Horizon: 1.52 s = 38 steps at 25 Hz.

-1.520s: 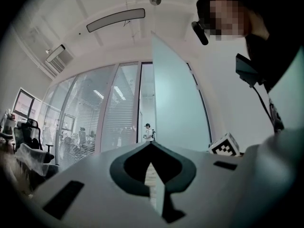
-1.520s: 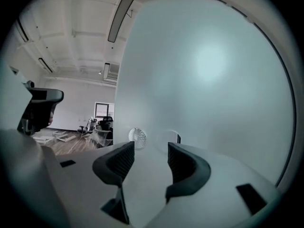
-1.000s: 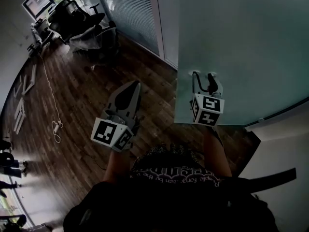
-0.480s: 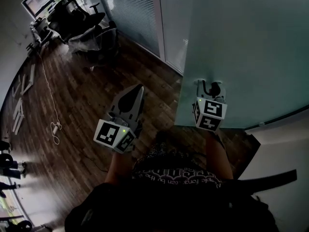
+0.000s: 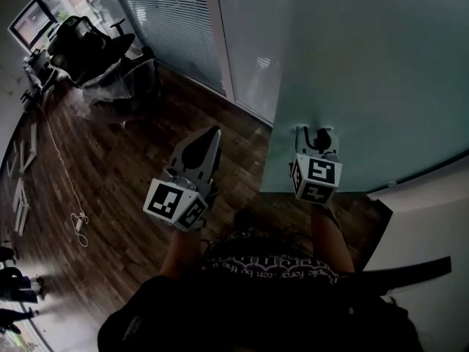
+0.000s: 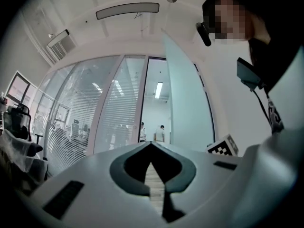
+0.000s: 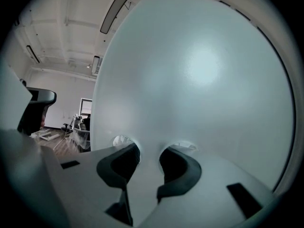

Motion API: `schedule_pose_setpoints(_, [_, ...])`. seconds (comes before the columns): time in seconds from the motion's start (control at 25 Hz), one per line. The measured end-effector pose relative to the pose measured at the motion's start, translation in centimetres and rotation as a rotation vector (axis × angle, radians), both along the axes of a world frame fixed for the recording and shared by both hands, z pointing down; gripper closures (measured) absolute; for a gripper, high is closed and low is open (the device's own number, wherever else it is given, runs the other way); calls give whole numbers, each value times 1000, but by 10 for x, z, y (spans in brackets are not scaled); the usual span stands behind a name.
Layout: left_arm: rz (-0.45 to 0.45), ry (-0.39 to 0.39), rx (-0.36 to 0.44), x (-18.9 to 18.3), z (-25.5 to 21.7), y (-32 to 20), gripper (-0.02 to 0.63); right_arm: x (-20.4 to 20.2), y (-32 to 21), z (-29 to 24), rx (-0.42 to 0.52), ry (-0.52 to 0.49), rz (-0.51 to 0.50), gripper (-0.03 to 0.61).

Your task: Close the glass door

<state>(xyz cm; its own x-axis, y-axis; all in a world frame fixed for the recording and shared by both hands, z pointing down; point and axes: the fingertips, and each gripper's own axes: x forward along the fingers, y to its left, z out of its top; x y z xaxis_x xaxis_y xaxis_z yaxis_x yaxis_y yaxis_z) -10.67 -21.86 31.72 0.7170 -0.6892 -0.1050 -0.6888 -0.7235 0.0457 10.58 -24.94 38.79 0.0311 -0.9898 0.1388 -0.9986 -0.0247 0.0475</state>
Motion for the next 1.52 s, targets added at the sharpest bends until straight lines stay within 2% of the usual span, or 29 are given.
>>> schedule_pose_setpoints(0.6, [110,4,12,10,-2,-108,612,33,-84,3,20,-3,141,449])
schedule_pose_setpoints(0.88, [153,-4,12,9,1,-141,612,45,-111,1,-9,-21,200,449])
schedule_pose_setpoints(1.08, [161,2,1,14,5,-158,612,59,-132,4,29,-33,194,449])
schedule_pose_setpoints(1.28, [162,2,-8,27,7,-177,612,67,-151,-1,-7,-34,215,449])
schedule_pose_setpoints(1.52, [154,4,-10,45,7,-203,612,83,-177,2,1,-23,233,449])
